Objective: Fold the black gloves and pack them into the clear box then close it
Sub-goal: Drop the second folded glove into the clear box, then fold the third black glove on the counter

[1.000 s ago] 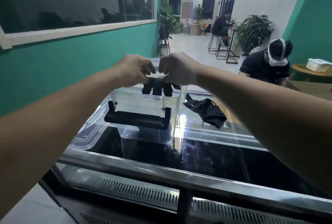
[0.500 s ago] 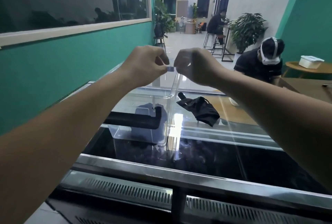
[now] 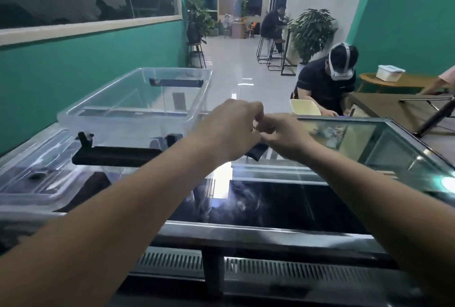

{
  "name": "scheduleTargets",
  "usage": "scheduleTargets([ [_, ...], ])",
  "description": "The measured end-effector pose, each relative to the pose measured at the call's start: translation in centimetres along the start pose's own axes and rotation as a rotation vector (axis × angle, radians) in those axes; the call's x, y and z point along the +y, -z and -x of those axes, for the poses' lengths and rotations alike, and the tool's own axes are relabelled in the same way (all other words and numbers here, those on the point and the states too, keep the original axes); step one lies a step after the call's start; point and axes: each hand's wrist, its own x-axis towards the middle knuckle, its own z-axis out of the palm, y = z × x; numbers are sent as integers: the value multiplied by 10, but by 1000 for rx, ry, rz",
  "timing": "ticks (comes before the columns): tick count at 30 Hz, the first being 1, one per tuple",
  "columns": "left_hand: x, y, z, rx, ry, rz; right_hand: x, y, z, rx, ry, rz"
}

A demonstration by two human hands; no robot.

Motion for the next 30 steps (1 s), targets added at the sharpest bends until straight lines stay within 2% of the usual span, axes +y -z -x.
scheduleTargets([
  [3,-6,-31,6,-79,63,41,22,-15,17,76,-19,-17],
  [5,-15,-54,10,-96,114,61,28,-25,29,67,-60,-86],
  [8,-33,-88,9,-25,207,90,36,-40,36,105,-91,-154],
  [11,-47,-116,8,89,271,137,38,-50,35,149,-45,-145],
  [15,-57,-135,5,220,314,186,35,-57,41,44,110,-57],
  [23,-64,-139,8,93,397,135,37,-62,42,76,134,21],
  [30,-59,-133,16,70,410,132,42,-61,43,126,86,55],
])
